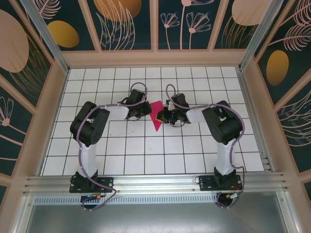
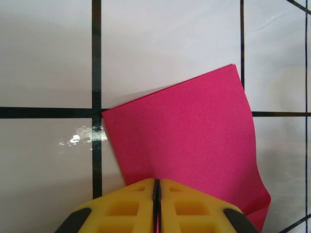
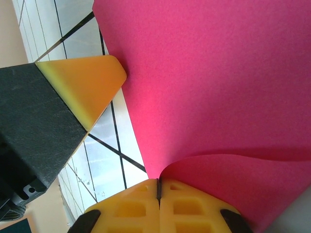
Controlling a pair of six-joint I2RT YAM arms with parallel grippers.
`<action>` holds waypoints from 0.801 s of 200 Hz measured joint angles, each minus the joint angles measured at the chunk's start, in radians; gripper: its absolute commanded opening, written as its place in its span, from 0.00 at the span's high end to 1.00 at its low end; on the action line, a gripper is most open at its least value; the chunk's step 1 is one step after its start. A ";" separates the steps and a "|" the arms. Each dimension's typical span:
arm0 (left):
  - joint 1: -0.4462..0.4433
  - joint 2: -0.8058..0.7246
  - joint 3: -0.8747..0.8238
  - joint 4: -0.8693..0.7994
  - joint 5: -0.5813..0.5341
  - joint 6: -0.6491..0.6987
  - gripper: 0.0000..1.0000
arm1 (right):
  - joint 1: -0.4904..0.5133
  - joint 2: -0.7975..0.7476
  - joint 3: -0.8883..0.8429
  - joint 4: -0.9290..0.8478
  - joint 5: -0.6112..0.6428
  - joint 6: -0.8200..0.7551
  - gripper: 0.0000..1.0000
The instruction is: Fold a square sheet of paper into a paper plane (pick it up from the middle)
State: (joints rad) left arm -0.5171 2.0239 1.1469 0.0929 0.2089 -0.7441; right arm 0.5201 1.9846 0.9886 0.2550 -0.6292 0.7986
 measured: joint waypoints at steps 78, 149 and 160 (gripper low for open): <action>0.000 0.000 0.000 0.000 0.000 0.000 0.85 | 0.000 0.012 0.005 -0.005 0.000 -0.008 0.91; 0.004 -0.063 0.001 -0.049 -0.049 -0.011 0.79 | 0.000 0.012 0.019 -0.006 -0.031 -0.016 0.72; 0.006 -0.084 0.001 -0.049 -0.058 -0.016 0.79 | 0.000 0.012 0.019 -0.005 -0.034 -0.016 0.71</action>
State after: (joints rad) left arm -0.5106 1.9396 1.1481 0.0441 0.1509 -0.7601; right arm 0.5201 1.9965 1.0080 0.2501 -0.6632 0.7826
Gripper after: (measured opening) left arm 0.212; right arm 0.285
